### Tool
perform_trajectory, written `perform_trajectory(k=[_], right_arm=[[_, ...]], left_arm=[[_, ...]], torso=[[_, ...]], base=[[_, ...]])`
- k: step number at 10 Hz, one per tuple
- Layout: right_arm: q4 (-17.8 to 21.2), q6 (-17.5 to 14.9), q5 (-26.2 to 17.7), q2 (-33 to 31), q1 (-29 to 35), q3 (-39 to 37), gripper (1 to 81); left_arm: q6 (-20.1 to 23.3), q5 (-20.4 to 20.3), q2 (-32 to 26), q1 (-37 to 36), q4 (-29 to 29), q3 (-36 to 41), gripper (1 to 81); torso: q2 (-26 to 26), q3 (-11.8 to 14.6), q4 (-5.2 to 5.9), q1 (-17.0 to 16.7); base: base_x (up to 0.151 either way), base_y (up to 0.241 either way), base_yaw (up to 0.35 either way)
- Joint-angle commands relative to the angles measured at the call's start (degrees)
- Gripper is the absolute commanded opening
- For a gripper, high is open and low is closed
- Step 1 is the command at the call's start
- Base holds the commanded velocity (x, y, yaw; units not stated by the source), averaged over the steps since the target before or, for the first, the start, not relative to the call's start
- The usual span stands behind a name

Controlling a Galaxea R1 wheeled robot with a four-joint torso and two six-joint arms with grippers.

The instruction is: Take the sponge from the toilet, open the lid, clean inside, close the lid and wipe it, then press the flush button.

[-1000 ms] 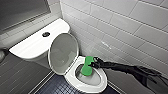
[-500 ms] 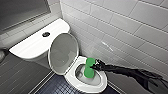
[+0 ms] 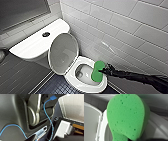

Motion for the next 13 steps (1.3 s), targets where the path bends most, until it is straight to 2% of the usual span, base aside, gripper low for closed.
perform_trajectory(k=[1, 3, 8, 12, 13], right_arm=[[0.3, 2.2, 2.5, -6.9, -1.5, 6.0, 1.0], [0.3, 2.4, 4.3, -10.1, -4.3, 9.5, 1.0], [0.3, 2.8, 5.5, -20.4, -9.3, 23.1, 1.0], [-1.2, 2.5, 5.4, -21.8, -12.9, 30.3, 1.0], [-2.8, 2.5, 5.2, -22.8, -12.3, 32.7, 1.0]], left_arm=[[0.3, 5.3, -0.8, 2.6, 0.8, 1.9, 81.1], [0.3, 5.3, -0.4, 2.6, 1.0, 2.3, 81.1], [0.3, 5.4, 0.5, 2.5, 1.9, 2.4, 81.1], [0.3, 5.3, 0.2, 2.4, 2.6, 2.8, 81.1], [0.3, 5.3, 0.2, 2.3, 2.6, 2.8, 81.1]], torso=[[0.0, 0.0, 0.00, 0.0], [0.0, 0.0, 0.00, 0.0], [0.0, 0.0, 0.00, 0.0], [0.0, 0.0, 0.00, 0.0], [0.0, 0.0, 0.00, 0.0]], base=[[0.000, 0.000, 0.000], [0.000, 0.000, 0.000], [0.000, 0.000, 0.000], [0.000, 0.000, 0.000], [0.000, 0.000, 0.000]])
